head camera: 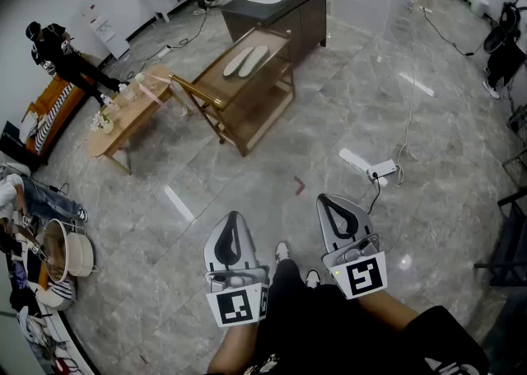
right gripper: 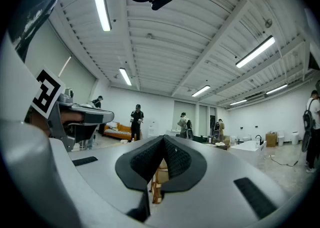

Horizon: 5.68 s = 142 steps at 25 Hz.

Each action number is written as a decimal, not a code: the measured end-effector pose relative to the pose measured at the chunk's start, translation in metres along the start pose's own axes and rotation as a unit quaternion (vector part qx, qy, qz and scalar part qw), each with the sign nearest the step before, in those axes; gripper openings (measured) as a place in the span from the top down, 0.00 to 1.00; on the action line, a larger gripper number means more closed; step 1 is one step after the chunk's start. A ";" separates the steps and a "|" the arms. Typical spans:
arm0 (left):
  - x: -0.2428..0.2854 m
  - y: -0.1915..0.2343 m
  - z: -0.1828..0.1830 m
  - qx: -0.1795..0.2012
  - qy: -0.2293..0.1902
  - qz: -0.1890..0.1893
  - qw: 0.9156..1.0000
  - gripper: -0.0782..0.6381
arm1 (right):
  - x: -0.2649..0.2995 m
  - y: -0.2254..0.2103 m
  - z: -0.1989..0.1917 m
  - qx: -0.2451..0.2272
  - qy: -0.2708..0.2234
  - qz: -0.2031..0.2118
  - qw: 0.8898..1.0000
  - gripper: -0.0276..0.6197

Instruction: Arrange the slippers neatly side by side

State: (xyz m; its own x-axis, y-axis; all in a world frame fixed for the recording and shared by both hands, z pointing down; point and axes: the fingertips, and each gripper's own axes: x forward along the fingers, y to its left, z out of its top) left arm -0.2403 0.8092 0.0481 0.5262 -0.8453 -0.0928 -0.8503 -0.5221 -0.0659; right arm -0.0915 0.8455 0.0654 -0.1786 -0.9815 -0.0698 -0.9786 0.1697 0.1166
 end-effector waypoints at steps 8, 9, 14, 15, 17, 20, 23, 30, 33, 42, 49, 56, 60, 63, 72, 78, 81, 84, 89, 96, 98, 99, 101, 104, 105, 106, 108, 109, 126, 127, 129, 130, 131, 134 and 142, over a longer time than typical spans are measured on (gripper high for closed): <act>0.000 0.001 -0.012 -0.002 0.000 0.001 1.000 0.89 | -0.002 0.003 -0.006 -0.006 -0.043 0.009 0.999 0.96; 0.002 0.001 -0.009 0.002 -0.002 -0.001 1.000 0.89 | -0.001 0.008 -0.006 -0.003 -0.048 0.018 0.999 0.96; 0.011 -0.008 0.003 0.007 -0.013 -0.018 1.000 0.89 | -0.002 0.016 -0.004 0.018 -0.038 0.049 0.998 0.96; 0.014 -0.009 0.001 0.005 -0.013 -0.021 1.000 0.89 | 0.000 0.017 -0.006 0.016 -0.033 0.052 0.998 0.96; 0.020 -0.007 -0.003 0.002 -0.015 -0.024 1.000 0.89 | 0.005 0.016 -0.013 0.010 -0.024 0.057 0.998 0.96; 0.030 0.003 -0.010 -0.001 -0.015 -0.024 1.000 0.89 | 0.020 0.014 -0.018 0.001 -0.021 0.061 0.998 0.96; 0.044 0.014 -0.014 -0.008 -0.015 -0.026 1.000 0.89 | 0.035 0.010 -0.016 0.003 -0.022 0.057 0.998 0.96; 0.087 0.043 -0.008 -0.025 -0.029 -0.030 0.999 0.89 | 0.082 -0.008 -0.008 -0.013 -0.019 0.055 0.998 0.96; 0.100 0.055 -0.007 -0.031 -0.034 -0.029 0.999 0.89 | 0.099 -0.015 -0.004 -0.010 -0.017 0.049 0.999 0.96; 0.124 0.075 -0.018 -0.035 -0.026 -0.046 0.998 0.89 | 0.129 -0.013 -0.014 0.005 -0.001 0.033 0.999 0.96; 0.137 0.090 -0.035 -0.044 -0.014 -0.062 0.997 0.89 | 0.147 -0.008 -0.019 0.000 0.004 0.019 1.000 0.96; 0.145 0.106 -0.039 -0.044 -0.016 -0.081 0.996 0.89 | 0.166 0.000 -0.021 -0.005 0.004 0.000 1.000 0.96; 0.150 0.118 -0.043 -0.039 -0.023 -0.085 0.995 0.89 | 0.178 0.006 -0.022 -0.010 -0.006 -0.003 1.000 0.96; 0.153 0.123 -0.041 -0.039 -0.031 -0.088 0.995 0.89 | 0.183 0.005 -0.022 -0.013 -0.004 -0.009 1.000 0.96; 0.156 0.140 -0.057 -0.037 -0.008 -0.077 0.996 0.89 | 0.197 0.001 -0.030 -0.018 0.006 -0.018 1.000 0.96; 0.181 0.139 -0.057 -0.031 -0.002 -0.075 0.997 0.89 | 0.217 -0.017 -0.031 -0.013 0.005 -0.014 1.000 0.96; 0.194 0.138 -0.053 -0.022 -0.001 -0.074 0.997 0.89 | 0.228 -0.027 -0.034 -0.009 0.003 -0.013 1.000 0.96; 0.208 0.139 -0.055 -0.019 0.002 -0.066 0.998 0.89 | 0.242 -0.038 -0.040 -0.005 0.003 -0.009 1.000 0.96; 0.237 0.148 -0.055 -0.010 0.002 -0.049 0.999 0.89 | 0.276 -0.053 -0.042 -0.015 0.001 0.011 1.000 0.96; 0.281 0.145 -0.057 -0.001 0.002 -0.028 1.000 0.89 | 0.312 -0.082 -0.046 -0.022 -0.008 0.038 0.999 0.96; 0.296 0.143 -0.058 -0.001 0.004 -0.023 1.000 0.89 | 0.323 -0.093 -0.046 -0.021 -0.011 0.046 0.999 0.96; 0.304 0.141 -0.056 -0.001 0.003 -0.022 1.000 0.89 | 0.329 -0.098 -0.045 -0.023 -0.012 0.049 0.998 0.96; 0.318 0.139 -0.050 -0.004 0.005 -0.018 1.000 0.89 | 0.338 -0.108 -0.041 -0.031 -0.012 0.053 0.998 0.96; 0.331 0.140 -0.051 -0.010 0.010 -0.006 1.000 0.89 | 0.347 -0.120 -0.039 -0.043 -0.009 0.061 0.997 0.96; 0.336 0.139 -0.051 -0.008 0.009 -0.003 1.000 0.89 | 0.350 -0.126 -0.039 -0.045 -0.010 0.063 0.997 0.96; 0.342 0.137 -0.050 -0.006 0.007 -0.002 1.000 0.89 | 0.353 -0.132 -0.038 -0.047 -0.015 0.065 0.997 0.96; 0.352 0.131 -0.051 -0.003 0.008 -0.006 1.000 0.89 | 0.358 -0.141 -0.038 -0.050 -0.027 0.066 0.996 0.96; 0.356 0.128 -0.051 -0.002 0.010 -0.007 1.000 0.89 | 0.360 -0.145 -0.039 -0.049 -0.027 0.068 0.996 0.96; 0.438 0.086 -0.054 -0.005 0.002 -0.004 1.000 0.89 | 0.405 -0.210 -0.056 -0.035 -0.019 0.130 0.991 0.96; 0.441 0.085 -0.056 -0.005 0.004 -0.001 1.000 0.89 | 0.407 -0.212 -0.058 -0.040 -0.019 0.134 0.990 0.96; 0.443 0.085 -0.060 -0.007 0.010 0.007 1.000 0.89 | 0.410 -0.213 -0.063 -0.051 -0.012 0.143 0.988 0.96; 0.443 0.085 -0.061 -0.006 0.011 0.011 1.000 0.89 | 0.412 -0.213 -0.067 -0.056 -0.006 0.147 0.988 0.96; 0.443 0.087 -0.063 -0.003 0.013 0.015 1.000 0.89 | 0.414 -0.211 -0.070 -0.057 -0.002 0.151 0.987 0.96; 0.445 0.092 -0.067 0.002 0.028 0.023 0.999 0.89 | 0.422 -0.207 -0.074 -0.046 -0.009 0.159 0.986 0.96; 0.469 0.107 -0.083 -0.002 0.042 0.016 0.999 0.89 | 0.452 -0.203 -0.089 -0.053 -0.003 0.166 0.985 0.96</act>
State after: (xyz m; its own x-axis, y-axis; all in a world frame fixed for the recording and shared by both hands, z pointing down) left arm -0.0852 0.3470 0.0798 0.4962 -0.8681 -0.0102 -0.8669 -0.4948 -0.0611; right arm 0.0360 0.3592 0.0985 -0.4881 -0.8727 -0.0161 -0.8500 0.4710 0.2360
